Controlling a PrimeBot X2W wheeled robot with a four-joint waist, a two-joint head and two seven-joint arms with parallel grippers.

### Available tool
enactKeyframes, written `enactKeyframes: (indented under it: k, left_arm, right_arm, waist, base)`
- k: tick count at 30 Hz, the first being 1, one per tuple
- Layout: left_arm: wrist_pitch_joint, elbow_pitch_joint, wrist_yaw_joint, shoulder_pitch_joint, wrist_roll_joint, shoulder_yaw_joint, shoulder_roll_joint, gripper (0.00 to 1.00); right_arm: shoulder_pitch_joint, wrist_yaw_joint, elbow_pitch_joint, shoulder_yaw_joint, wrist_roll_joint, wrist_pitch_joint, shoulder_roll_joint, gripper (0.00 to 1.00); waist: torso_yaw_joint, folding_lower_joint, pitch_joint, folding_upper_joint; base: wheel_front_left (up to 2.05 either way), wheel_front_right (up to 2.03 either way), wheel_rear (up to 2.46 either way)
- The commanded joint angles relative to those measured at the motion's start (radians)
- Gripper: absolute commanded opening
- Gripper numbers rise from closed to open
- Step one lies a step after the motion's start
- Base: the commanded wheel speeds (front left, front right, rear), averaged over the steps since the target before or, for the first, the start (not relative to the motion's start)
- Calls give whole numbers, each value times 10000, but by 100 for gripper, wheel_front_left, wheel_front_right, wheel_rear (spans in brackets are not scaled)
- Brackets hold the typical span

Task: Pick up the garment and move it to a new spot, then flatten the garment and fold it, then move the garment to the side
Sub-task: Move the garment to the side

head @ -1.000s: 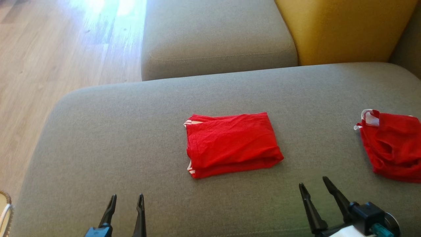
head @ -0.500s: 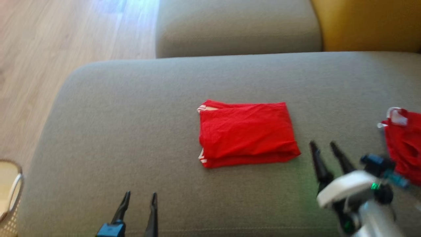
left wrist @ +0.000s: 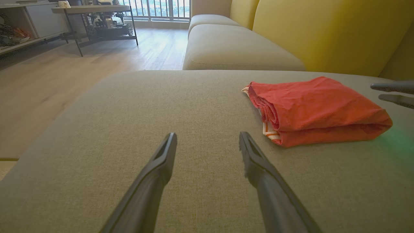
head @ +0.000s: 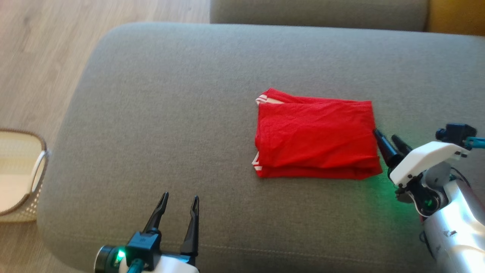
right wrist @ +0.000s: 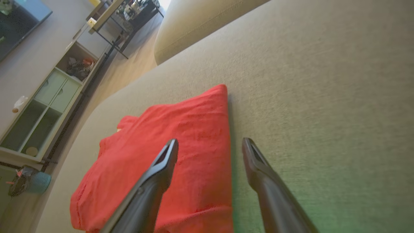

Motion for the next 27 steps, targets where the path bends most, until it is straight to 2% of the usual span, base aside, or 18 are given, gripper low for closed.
enactKeyframes:
  k: [1,5,6,7,8,9,11,19,27]
  left_arm:
    - [-122,-273,73,-408,-26,242,-97,100]
    - [-122,-193,118,-666,-22,123,-98,100]
    - [-122,-178,122,-706,-13,111,-98,100]
    - [-122,-165,130,-741,-4,106,-98,100]
    - [-122,-156,140,-767,2,104,-98,100]
    - [-122,-149,151,-783,6,106,-98,100]
    - [-122,-130,171,-797,28,106,-98,100]
    - [-122,-56,173,-757,88,141,-98,100]
    - [-122,-117,138,-508,152,258,-98,100]
  right_arm:
    - [-348,-2,-238,225,68,38,-168,100]
    - [-555,-2,492,674,512,516,-289,100]
    - [-594,-2,607,736,580,537,-297,92]
    - [-628,-2,712,800,655,572,-300,74]
    - [-657,-2,777,886,729,609,-300,49]
    - [-687,-2,813,969,797,614,-312,40]
    - [-727,-2,862,1138,902,554,-357,0]
    - [-851,-2,789,1747,1131,-299,-725,0]
    - [-1272,-2,437,2230,986,-741,-1392,0]
  waist:
    - [140,-2,161,0]
    - [272,-2,355,0]
    - [289,-2,372,0]
    - [300,-2,385,0]
    - [303,-2,390,0]
    - [299,-2,395,0]
    - [278,-2,389,0]
    - [-59,-2,152,0]
    - [-1225,-2,-63,0]
  base:
    - [0,0,0]
    - [0,0,0]
    - [0,0,0]
    - [0,0,0]
    - [0,0,0]
    - [0,0,0]
    - [0,0,0]
    - [0,0,0]
    - [0,0,0]
